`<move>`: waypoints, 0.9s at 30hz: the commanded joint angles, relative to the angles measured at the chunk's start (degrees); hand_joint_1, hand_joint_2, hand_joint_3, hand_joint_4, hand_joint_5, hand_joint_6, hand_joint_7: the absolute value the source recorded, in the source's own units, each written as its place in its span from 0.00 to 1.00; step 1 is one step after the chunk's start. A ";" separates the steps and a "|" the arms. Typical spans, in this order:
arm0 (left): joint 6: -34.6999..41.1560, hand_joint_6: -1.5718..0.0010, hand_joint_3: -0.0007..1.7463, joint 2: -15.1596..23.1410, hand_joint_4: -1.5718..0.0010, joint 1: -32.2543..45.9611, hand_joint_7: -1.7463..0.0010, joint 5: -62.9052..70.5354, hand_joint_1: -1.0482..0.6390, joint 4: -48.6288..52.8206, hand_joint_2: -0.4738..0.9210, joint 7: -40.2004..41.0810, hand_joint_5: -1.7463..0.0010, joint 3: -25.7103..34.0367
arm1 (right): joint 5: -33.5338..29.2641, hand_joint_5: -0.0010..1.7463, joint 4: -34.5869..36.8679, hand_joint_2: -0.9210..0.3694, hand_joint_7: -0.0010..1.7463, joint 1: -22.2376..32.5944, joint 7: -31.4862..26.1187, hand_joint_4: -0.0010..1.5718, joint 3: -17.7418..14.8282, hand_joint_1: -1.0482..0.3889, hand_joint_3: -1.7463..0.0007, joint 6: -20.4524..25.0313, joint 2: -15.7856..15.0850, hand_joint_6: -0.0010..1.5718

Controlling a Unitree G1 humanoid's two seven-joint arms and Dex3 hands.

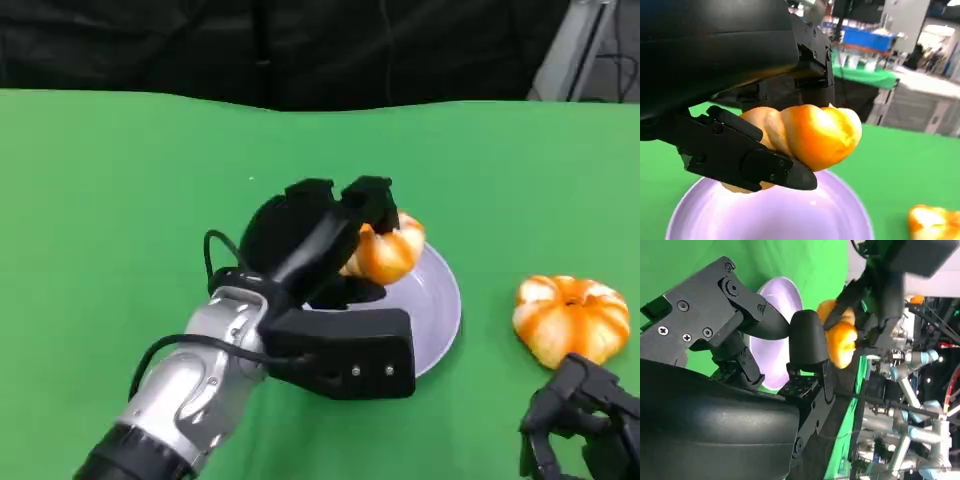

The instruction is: Grasp the bread from the table and place it into the plate.

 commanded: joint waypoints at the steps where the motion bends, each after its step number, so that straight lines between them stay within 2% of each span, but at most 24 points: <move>1: -2.29 0.70 0.10 -0.29 0.61 -2.18 0.00 -0.48 0.58 4.86 1.00 1.44 0.00 -1.25 | 1.20 1.00 -1.20 0.33 0.91 1.06 0.14 0.55 0.32 0.62 0.25 0.29 -0.21 0.49; 10: -8.27 0.65 0.07 1.00 0.64 -2.73 0.09 -2.03 0.57 12.43 1.00 2.98 0.00 -1.13 | 1.67 1.00 -2.28 0.34 0.91 1.58 -0.28 0.55 0.63 0.62 0.24 1.14 -0.26 0.49; 11: -8.23 0.58 0.10 1.25 0.61 -2.42 0.39 -2.31 0.50 12.21 1.00 2.25 0.24 -1.01 | 1.71 1.00 -2.28 0.33 0.91 1.57 -0.23 0.55 0.61 0.62 0.24 1.13 -0.34 0.49; 12: -8.30 0.50 0.11 1.51 0.58 -1.97 0.59 -2.71 0.48 11.73 1.00 1.58 0.35 -0.87 | 1.60 1.00 -2.13 0.33 0.91 1.50 -0.20 0.55 0.54 0.62 0.24 0.80 -0.44 0.49; 14: -8.32 0.46 0.16 1.96 0.54 -1.27 0.89 -3.35 0.33 10.73 1.00 0.63 0.71 -0.76 | 1.40 1.00 -2.08 0.33 0.91 1.50 -0.18 0.55 0.48 0.63 0.24 0.49 -0.56 0.49; 15: -8.25 0.49 0.19 2.17 0.58 -0.98 0.94 -3.62 0.25 10.20 1.00 0.20 0.81 -0.75 | 1.33 1.00 -2.16 0.33 0.91 1.55 -0.18 0.55 0.49 0.63 0.24 0.49 -0.60 0.49; 17: -6.81 0.61 0.24 2.91 0.73 -0.05 0.99 -3.69 0.11 7.65 1.00 -1.69 0.94 -0.78 | 1.34 1.00 -2.26 0.33 0.91 1.67 -0.12 0.55 0.43 0.63 0.24 0.69 -0.76 0.49; 20: -3.92 0.75 0.29 4.09 0.93 1.09 1.00 -3.42 0.02 2.54 1.00 -5.87 0.99 -0.76 | 2.05 1.00 -2.57 0.33 0.91 1.83 0.27 0.55 0.36 0.63 0.24 1.27 -1.01 0.49; 21: -2.55 0.79 0.31 4.66 0.96 1.44 1.00 -3.21 0.01 0.16 1.00 -8.02 1.00 -0.75 | 2.26 1.00 -2.70 0.33 0.91 1.87 0.44 0.55 0.34 0.63 0.24 1.47 -1.14 0.49; 23: -0.57 0.85 0.33 5.42 0.99 2.02 1.00 -3.02 0.00 -3.25 1.00 -10.95 1.00 -0.72 | 2.10 1.00 -2.72 0.33 0.91 1.86 0.43 0.54 0.24 0.62 0.24 1.48 -1.27 0.48; 27: 0.59 0.89 0.34 6.21 1.00 2.77 1.00 -3.68 0.00 -6.55 1.00 -13.12 1.00 -0.50 | 2.26 1.00 -2.55 0.33 0.91 1.79 0.62 0.54 0.16 0.63 0.25 1.34 -1.44 0.48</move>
